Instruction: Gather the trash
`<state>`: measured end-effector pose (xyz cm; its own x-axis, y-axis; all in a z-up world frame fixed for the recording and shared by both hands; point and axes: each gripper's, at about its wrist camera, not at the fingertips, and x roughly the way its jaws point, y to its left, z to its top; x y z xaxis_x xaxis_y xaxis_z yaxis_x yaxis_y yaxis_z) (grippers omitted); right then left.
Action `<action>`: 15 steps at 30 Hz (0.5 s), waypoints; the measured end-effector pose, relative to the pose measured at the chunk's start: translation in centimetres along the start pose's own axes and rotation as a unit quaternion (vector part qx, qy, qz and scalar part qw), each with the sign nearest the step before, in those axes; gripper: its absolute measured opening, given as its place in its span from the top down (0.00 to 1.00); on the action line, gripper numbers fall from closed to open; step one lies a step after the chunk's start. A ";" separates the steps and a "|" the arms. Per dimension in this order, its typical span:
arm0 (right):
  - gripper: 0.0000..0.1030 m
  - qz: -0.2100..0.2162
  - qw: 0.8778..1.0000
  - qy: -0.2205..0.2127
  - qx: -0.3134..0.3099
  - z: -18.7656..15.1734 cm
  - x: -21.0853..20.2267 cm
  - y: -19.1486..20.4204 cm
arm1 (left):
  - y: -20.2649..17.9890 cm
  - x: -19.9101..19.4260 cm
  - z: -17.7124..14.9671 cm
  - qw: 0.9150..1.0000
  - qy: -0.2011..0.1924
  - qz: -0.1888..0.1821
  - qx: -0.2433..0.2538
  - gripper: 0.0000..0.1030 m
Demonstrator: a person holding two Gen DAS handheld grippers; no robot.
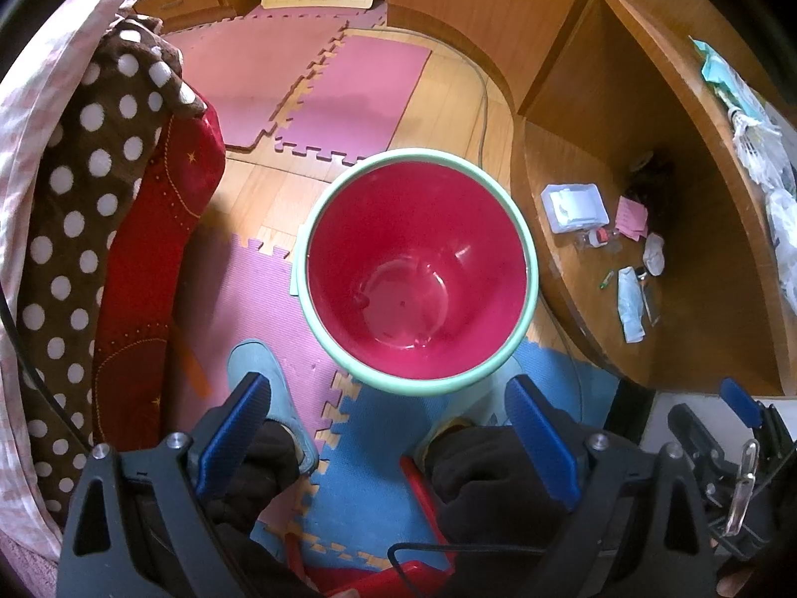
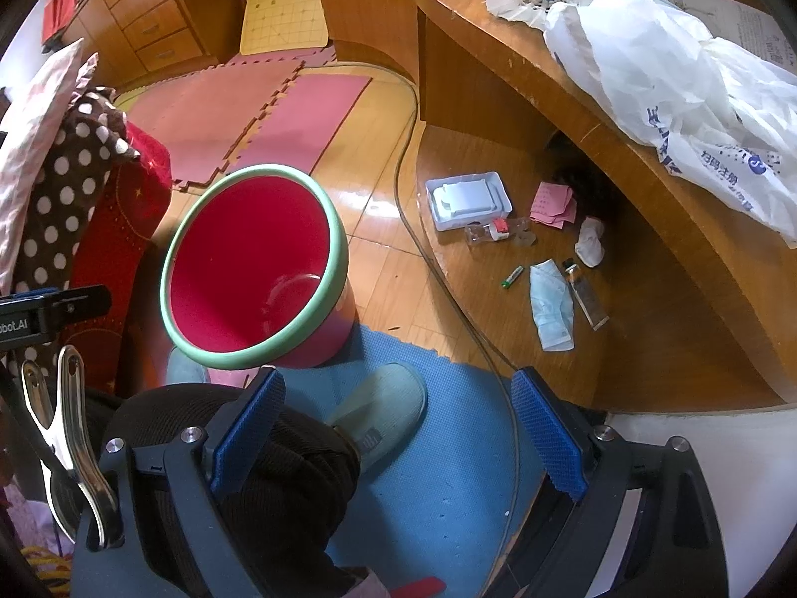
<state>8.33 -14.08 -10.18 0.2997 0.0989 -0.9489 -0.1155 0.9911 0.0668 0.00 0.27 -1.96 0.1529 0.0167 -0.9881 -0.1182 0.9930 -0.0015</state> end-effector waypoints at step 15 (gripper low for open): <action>0.08 0.000 1.000 0.002 0.000 0.1 0.1 0.0 | 0.0 0.0 0.1 1.000 0.001 0.000 0.000 0.05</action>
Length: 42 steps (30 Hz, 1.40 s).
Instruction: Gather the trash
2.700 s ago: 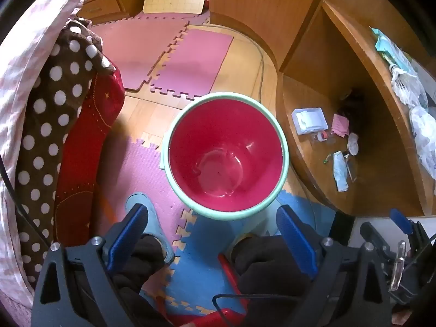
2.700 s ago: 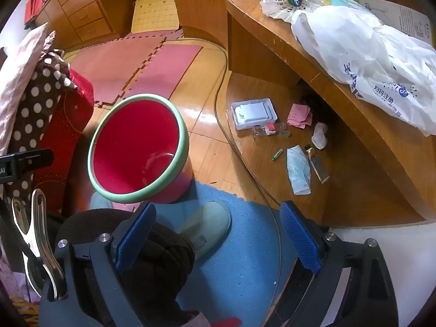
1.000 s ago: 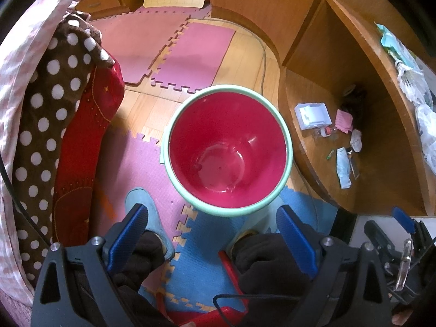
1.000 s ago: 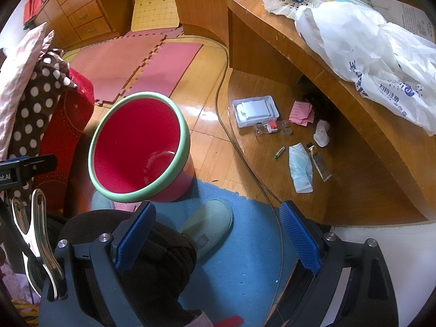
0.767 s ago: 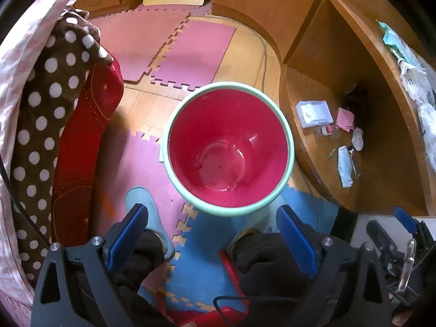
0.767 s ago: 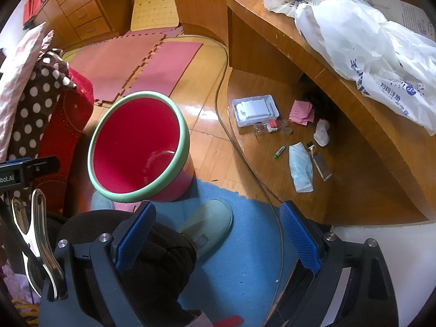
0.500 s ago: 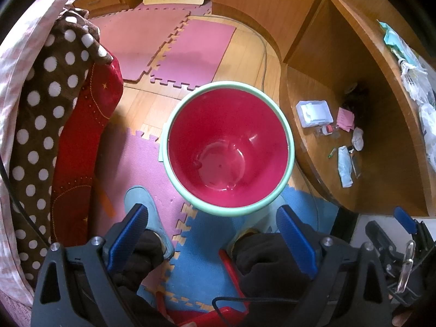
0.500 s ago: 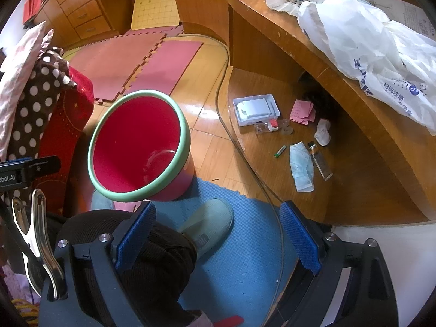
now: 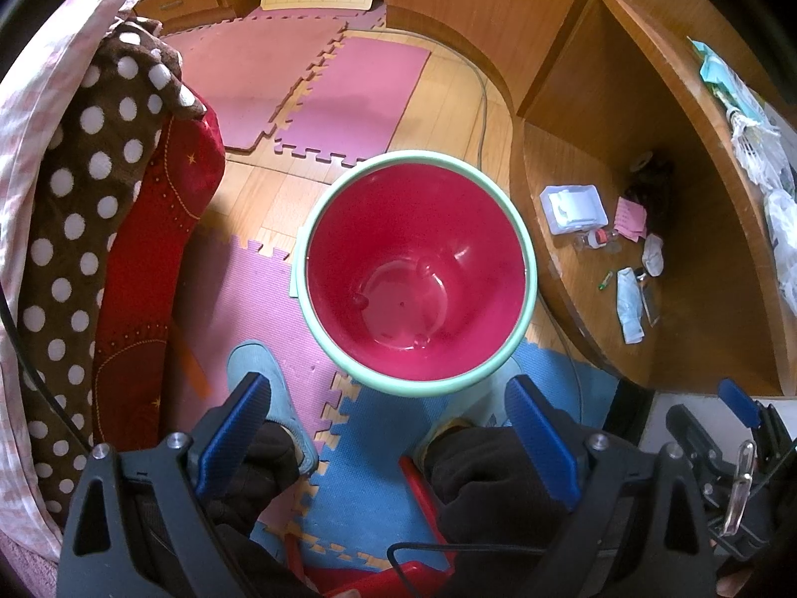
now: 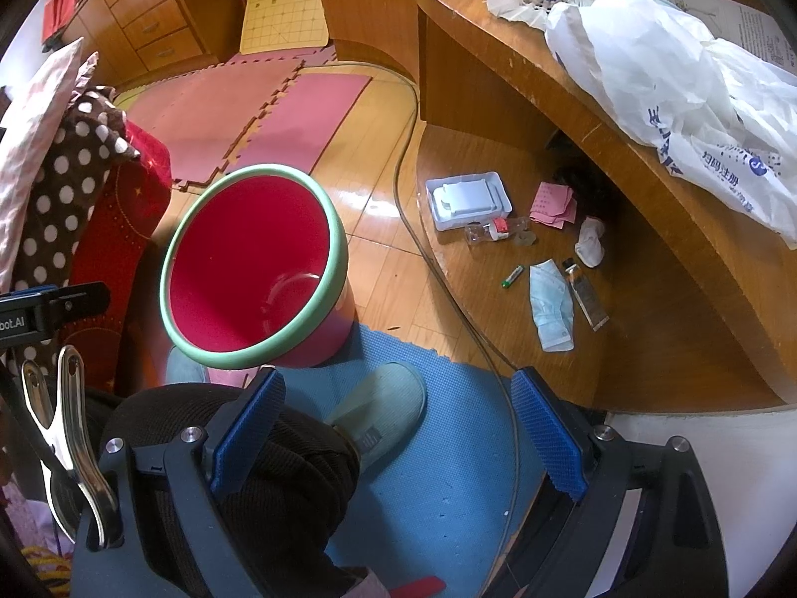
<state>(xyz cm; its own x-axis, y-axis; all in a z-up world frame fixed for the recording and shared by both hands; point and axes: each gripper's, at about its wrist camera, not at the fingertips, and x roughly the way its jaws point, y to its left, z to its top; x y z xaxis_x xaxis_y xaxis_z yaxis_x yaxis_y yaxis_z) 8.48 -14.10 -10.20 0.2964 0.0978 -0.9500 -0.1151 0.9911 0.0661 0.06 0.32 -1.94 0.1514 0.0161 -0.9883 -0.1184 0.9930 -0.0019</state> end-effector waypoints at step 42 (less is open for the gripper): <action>0.08 0.002 1.000 0.010 0.001 -0.3 1.0 -0.1 | 0.3 3.0 0.3 1.000 0.025 0.004 -0.007 0.05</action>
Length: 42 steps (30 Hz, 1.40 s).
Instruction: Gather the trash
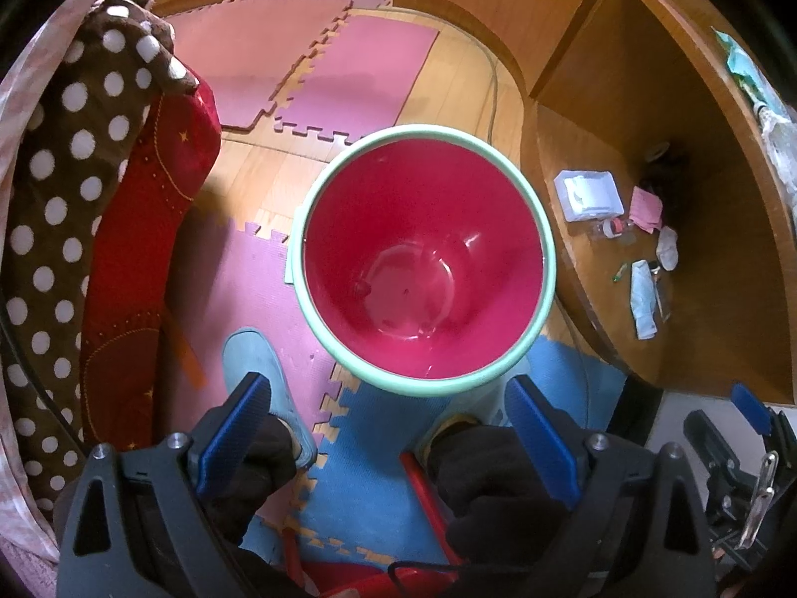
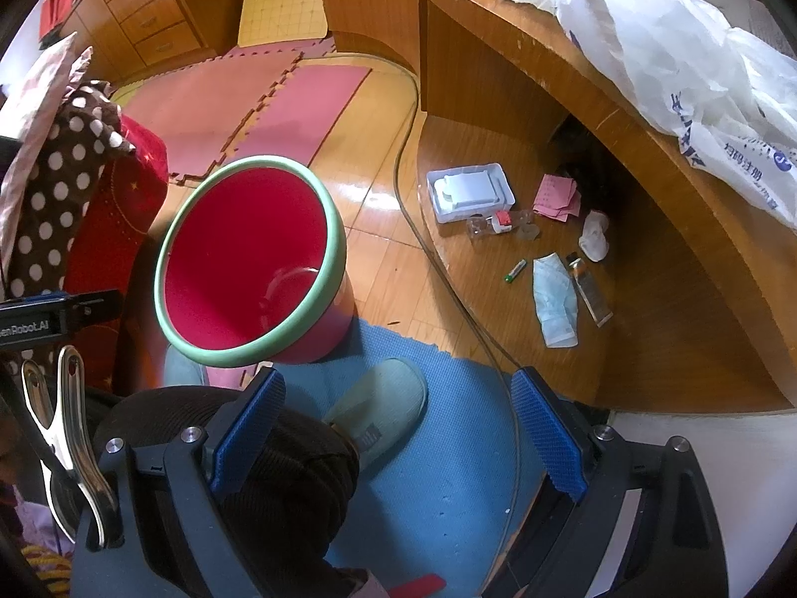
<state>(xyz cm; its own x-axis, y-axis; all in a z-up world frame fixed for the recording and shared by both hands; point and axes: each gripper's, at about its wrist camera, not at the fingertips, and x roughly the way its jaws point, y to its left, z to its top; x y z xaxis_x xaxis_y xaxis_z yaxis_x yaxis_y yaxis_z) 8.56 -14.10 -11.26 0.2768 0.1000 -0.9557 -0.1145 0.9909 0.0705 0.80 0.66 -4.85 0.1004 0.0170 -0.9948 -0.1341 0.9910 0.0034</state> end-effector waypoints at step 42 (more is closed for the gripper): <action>0.08 -0.003 1.000 0.026 0.008 1.1 1.4 -0.6 | 0.5 9.1 0.5 0.998 0.049 0.016 -0.026 0.05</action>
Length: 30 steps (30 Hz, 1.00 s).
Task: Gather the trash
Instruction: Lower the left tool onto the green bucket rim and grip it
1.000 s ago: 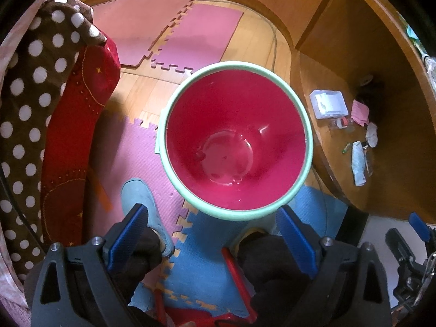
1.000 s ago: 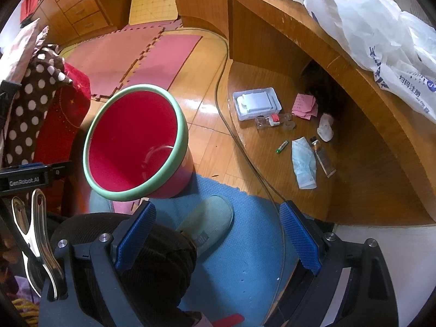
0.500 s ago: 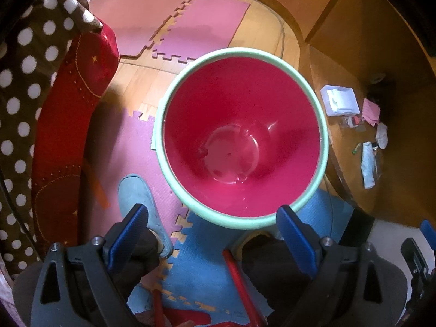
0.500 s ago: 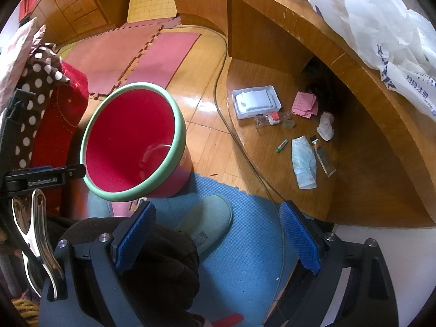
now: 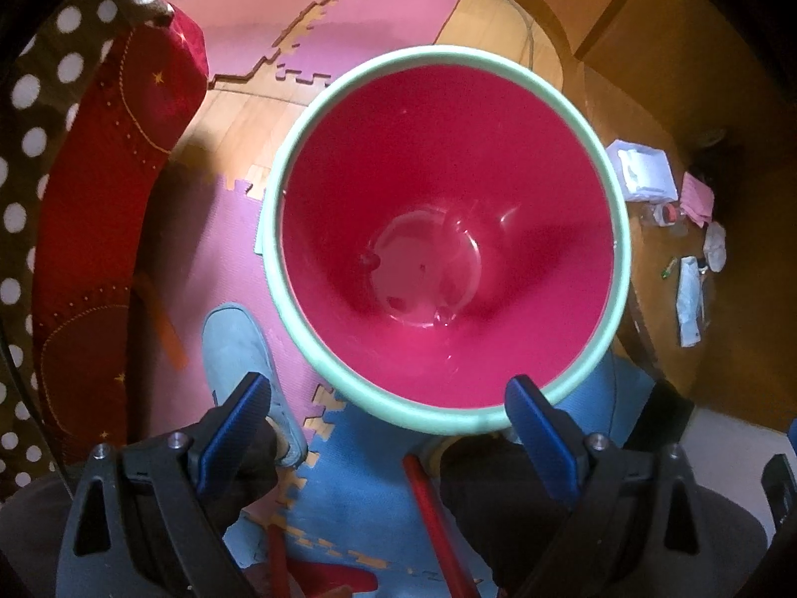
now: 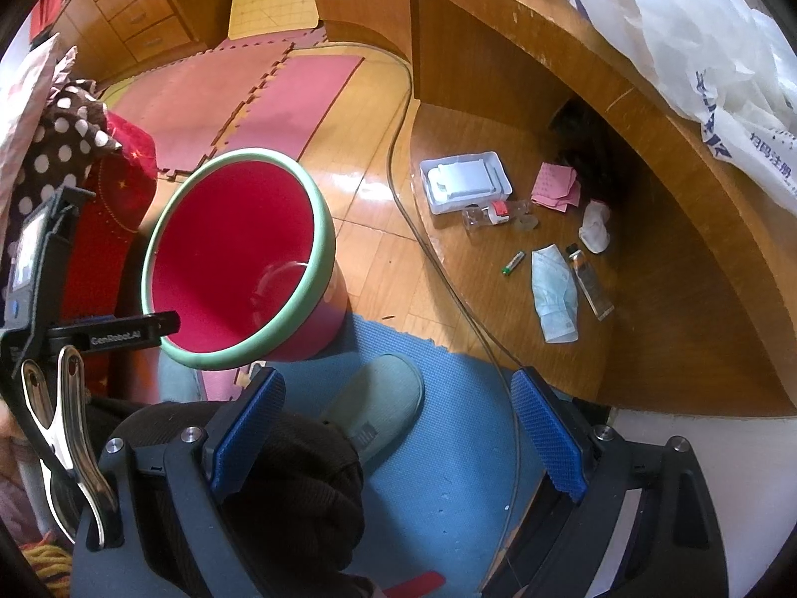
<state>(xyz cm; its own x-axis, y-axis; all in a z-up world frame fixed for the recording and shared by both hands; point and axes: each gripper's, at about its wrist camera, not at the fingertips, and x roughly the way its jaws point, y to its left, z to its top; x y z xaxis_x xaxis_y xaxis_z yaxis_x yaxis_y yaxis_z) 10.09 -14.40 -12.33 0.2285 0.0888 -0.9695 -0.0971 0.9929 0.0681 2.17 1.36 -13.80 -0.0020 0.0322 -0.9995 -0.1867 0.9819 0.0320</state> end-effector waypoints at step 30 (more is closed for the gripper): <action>0.08 -0.006 1.000 0.007 -0.004 0.2 0.7 0.3 | 0.2 4.0 0.2 1.000 0.023 -0.006 -0.005 0.09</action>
<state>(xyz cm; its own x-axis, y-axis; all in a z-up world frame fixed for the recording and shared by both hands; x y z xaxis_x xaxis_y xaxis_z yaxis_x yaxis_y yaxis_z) 10.40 -14.02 -12.91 0.2167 0.0752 -0.9733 -0.1014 0.9934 0.0542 2.35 1.76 -17.81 -0.0455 0.0112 -0.9989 -0.1961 0.9804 0.0199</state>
